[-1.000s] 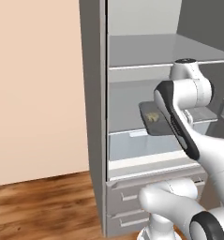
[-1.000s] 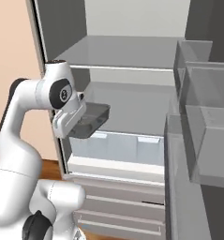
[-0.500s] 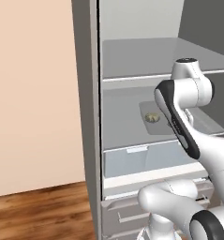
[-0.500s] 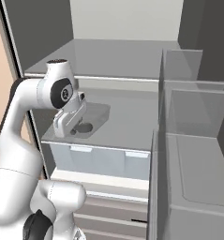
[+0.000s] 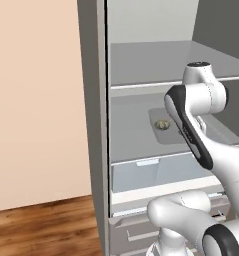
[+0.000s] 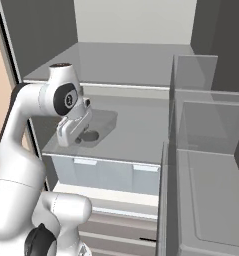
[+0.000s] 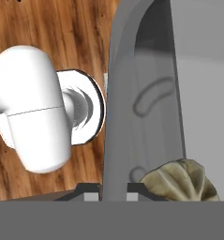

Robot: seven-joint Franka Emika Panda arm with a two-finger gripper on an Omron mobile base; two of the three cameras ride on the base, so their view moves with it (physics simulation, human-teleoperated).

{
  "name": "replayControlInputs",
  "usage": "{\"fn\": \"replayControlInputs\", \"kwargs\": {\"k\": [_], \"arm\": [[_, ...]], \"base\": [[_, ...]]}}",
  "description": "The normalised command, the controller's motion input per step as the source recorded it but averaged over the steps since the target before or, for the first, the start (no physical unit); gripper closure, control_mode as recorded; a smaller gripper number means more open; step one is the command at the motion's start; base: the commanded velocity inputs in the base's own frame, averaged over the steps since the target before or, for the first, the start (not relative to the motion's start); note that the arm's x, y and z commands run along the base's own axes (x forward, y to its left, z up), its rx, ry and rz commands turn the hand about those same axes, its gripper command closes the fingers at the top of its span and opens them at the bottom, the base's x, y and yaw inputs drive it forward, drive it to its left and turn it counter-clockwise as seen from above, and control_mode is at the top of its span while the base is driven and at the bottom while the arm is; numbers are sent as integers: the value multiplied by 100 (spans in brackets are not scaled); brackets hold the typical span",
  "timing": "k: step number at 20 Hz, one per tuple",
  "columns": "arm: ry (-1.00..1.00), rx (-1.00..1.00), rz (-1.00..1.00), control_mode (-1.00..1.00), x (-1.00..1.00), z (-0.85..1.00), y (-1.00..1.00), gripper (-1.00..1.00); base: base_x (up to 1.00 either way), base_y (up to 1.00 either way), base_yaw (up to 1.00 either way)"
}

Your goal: Place two dumplings into each of the tupperware containers and then place the containers in the fridge.

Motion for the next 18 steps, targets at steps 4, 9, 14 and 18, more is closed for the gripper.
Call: {"fn": "replayControlInputs", "kwargs": {"k": [4,9,14,18], "arm": [[-7,0,0,-100,-4,-13,-4,100],[-25,0,4,-100,-7,-41,-48,100],[-16,1,3,-100,10,-24,-63,100],[-16,0,6,-100,45,-18,-37,100]], "base": [[0,0,0],[0,0,0],[0,0,0],[0,0,0]]}}
